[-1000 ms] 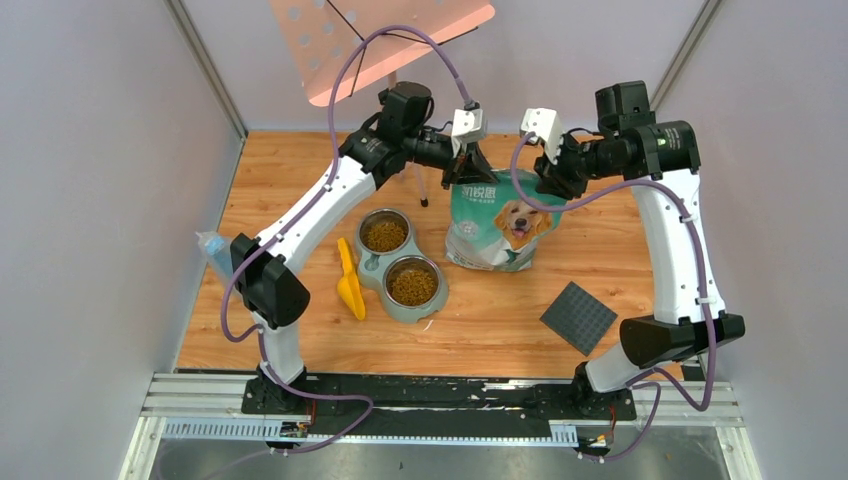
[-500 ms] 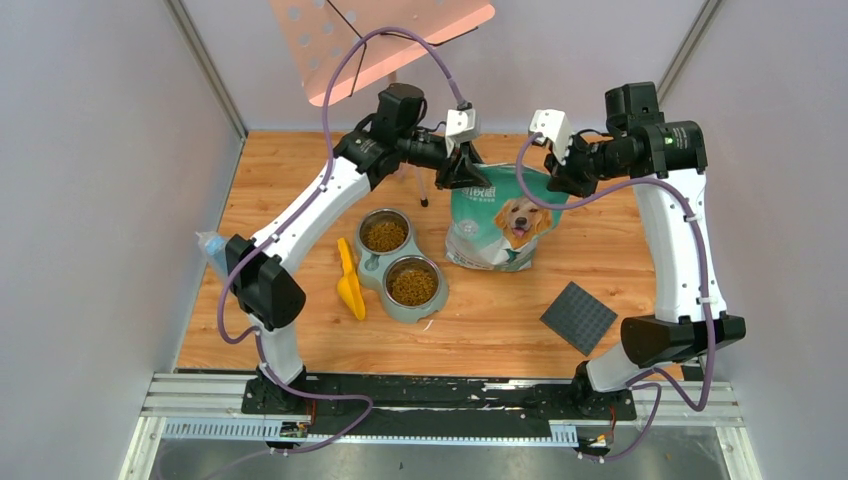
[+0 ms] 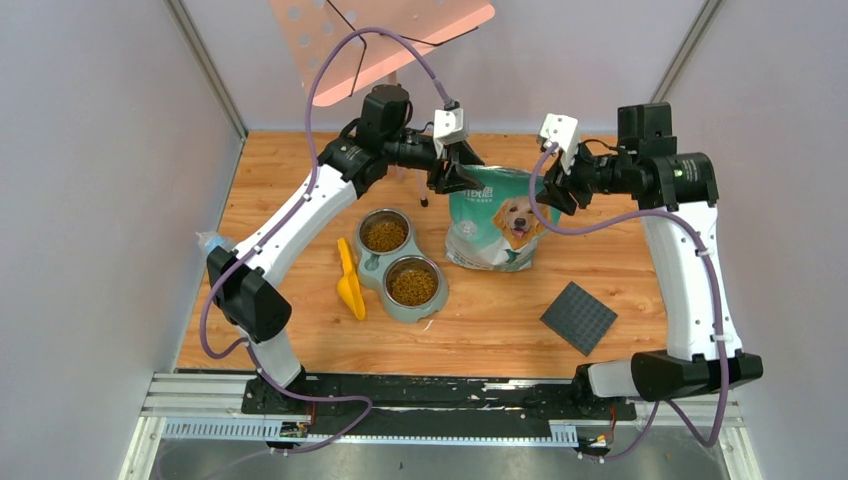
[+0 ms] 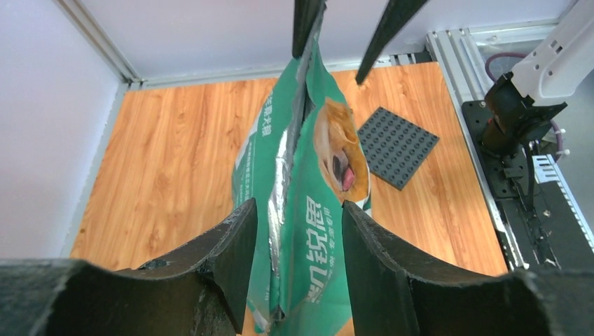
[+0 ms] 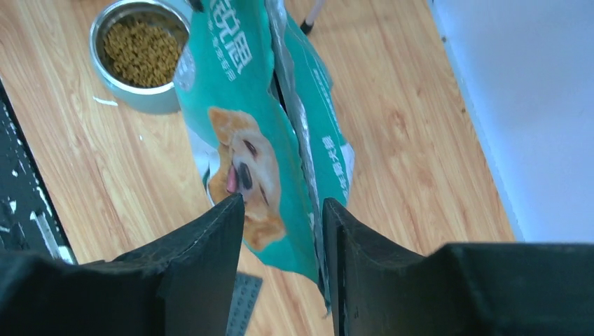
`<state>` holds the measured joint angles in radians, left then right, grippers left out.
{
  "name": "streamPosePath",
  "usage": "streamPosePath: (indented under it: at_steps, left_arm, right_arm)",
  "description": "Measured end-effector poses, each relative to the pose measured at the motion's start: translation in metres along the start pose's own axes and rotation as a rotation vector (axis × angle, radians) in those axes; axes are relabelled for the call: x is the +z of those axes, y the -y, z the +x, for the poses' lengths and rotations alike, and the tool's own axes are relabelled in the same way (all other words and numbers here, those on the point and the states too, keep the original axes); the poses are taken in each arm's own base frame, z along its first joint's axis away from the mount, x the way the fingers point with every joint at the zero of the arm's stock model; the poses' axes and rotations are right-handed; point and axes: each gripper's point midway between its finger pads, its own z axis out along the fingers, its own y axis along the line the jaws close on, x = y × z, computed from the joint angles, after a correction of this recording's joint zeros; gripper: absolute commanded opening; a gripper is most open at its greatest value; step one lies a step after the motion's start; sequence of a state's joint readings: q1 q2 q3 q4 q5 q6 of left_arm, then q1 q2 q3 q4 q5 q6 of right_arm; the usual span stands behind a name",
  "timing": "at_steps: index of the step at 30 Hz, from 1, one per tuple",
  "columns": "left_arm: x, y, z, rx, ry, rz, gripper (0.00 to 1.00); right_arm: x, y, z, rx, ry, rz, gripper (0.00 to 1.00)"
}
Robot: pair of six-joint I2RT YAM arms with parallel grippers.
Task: Serve the pet food
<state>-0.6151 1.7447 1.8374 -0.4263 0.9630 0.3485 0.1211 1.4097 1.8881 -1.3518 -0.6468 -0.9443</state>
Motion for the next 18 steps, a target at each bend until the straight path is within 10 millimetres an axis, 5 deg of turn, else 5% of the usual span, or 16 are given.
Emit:
streamPosePath:
  at_steps: [10, 18]
  left_arm:
    - [0.001, -0.003, -0.007, 0.014, 0.017, -0.003, 0.42]
    - [0.003, -0.007, -0.002, 0.023, -0.009, -0.009, 0.27]
  right_arm:
    - [0.038, 0.004, -0.037, -0.06, 0.211, -0.028, 0.39]
    - [0.062, 0.005, -0.045, -0.097, 0.235, -0.074, 0.27]
